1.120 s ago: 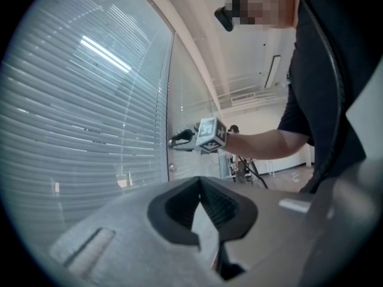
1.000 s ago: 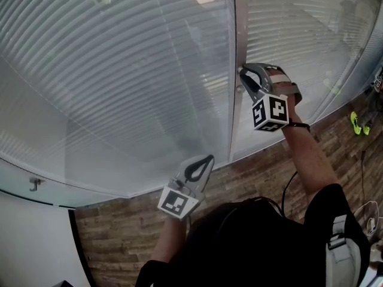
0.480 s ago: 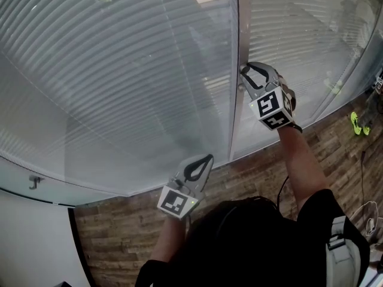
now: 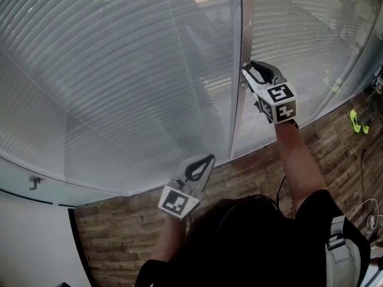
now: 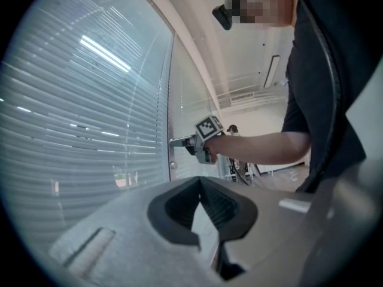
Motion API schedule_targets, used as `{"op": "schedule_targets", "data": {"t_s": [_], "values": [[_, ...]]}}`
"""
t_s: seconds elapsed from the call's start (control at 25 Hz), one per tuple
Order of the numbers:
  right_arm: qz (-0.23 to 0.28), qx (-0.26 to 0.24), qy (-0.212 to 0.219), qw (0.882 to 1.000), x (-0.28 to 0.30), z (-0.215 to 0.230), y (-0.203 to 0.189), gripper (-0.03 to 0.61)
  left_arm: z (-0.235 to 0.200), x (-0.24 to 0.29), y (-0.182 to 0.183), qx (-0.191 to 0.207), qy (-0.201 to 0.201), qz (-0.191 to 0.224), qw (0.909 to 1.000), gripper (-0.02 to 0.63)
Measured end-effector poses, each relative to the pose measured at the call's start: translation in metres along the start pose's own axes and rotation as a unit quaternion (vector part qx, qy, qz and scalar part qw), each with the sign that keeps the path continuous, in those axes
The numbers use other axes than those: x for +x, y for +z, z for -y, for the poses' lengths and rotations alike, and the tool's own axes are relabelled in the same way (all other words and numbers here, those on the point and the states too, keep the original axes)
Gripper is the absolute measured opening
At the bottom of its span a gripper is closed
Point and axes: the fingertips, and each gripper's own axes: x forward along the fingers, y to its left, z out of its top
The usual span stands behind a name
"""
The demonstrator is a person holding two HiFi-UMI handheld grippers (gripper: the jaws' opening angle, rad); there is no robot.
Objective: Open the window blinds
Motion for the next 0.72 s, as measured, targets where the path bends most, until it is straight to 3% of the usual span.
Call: {"op": "schedule_targets", "data": {"t_s": [0.2, 0.44, 0.72], "values": [[0.019, 0.103, 0.01, 0.994, 0.0, 0.004, -0.001, 0.132, 0.001, -0.002, -0.001, -0.003, -0.008, 0.002, 1.0, 0.005], [0.05, 0.219, 0.012, 0.974, -0.002, 0.006, 0.002, 0.132, 0.001, -0.007, -0.002, 0.0, -0.018, 0.002, 0.9998, 0.005], [0.05, 0.209, 0.0, 0.977, -0.002, 0.005, 0.002, 0.131, -0.001, -0.013, -0.002, 0.001, -0.02, 0.003, 0.9998, 0.005]]}}
